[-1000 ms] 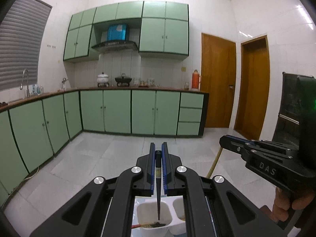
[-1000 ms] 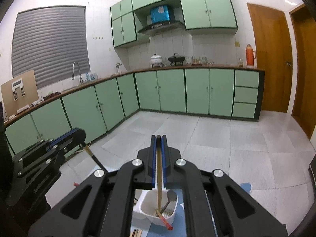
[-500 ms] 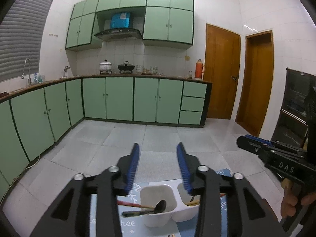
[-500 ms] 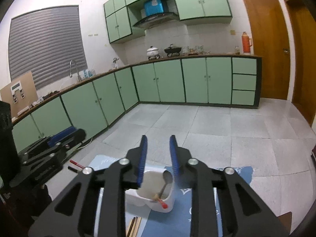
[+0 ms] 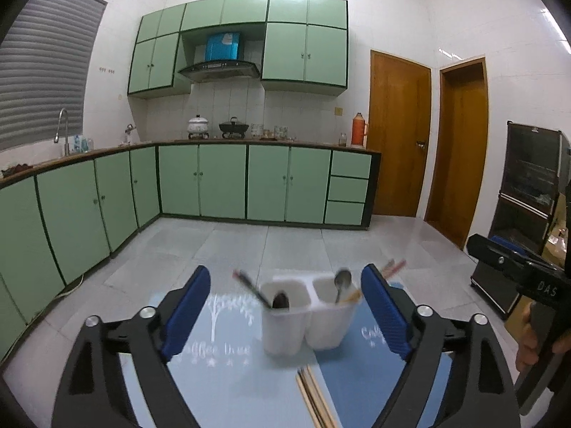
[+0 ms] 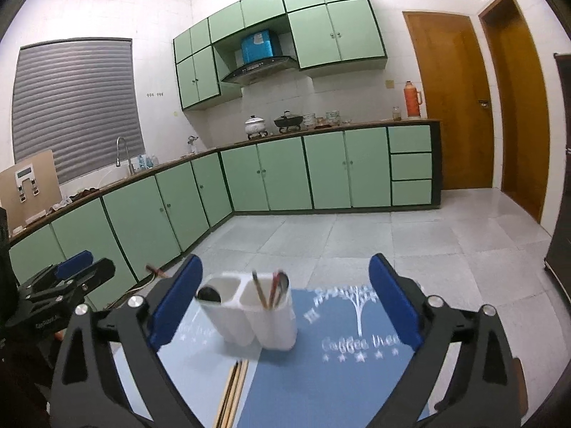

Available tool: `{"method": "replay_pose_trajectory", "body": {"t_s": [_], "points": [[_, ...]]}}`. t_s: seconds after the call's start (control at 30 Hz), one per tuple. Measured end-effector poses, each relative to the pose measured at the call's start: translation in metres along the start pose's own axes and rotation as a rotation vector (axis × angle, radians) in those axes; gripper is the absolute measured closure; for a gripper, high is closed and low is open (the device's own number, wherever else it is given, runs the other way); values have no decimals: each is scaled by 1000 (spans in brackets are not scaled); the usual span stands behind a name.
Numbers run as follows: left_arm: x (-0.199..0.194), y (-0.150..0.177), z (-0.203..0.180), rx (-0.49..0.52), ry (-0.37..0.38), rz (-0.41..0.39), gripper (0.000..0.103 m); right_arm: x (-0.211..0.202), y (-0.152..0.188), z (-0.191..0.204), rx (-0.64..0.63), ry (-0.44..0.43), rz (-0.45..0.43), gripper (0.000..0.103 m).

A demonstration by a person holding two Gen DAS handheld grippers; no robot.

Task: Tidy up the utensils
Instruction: 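Move both open tools back down over the remaining chopsticks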

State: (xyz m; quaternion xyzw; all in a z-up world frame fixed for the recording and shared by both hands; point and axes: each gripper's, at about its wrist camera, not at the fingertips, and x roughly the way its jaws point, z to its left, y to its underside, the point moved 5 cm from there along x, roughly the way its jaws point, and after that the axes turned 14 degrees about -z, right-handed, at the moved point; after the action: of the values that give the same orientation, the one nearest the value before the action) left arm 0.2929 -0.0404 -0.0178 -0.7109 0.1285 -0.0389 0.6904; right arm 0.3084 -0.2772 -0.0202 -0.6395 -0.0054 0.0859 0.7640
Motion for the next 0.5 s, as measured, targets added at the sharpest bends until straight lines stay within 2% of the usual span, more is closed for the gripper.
{"method": "replay_pose_trajectory", "body": {"t_s": [0.23, 0.5], "points": [[-42, 44, 3, -8, -24, 62, 9, -43, 43, -3, 31, 38, 57, 8], [-69, 100, 4, -25, -32, 166, 9, -73, 99, -1, 61, 68, 137, 8]]}}
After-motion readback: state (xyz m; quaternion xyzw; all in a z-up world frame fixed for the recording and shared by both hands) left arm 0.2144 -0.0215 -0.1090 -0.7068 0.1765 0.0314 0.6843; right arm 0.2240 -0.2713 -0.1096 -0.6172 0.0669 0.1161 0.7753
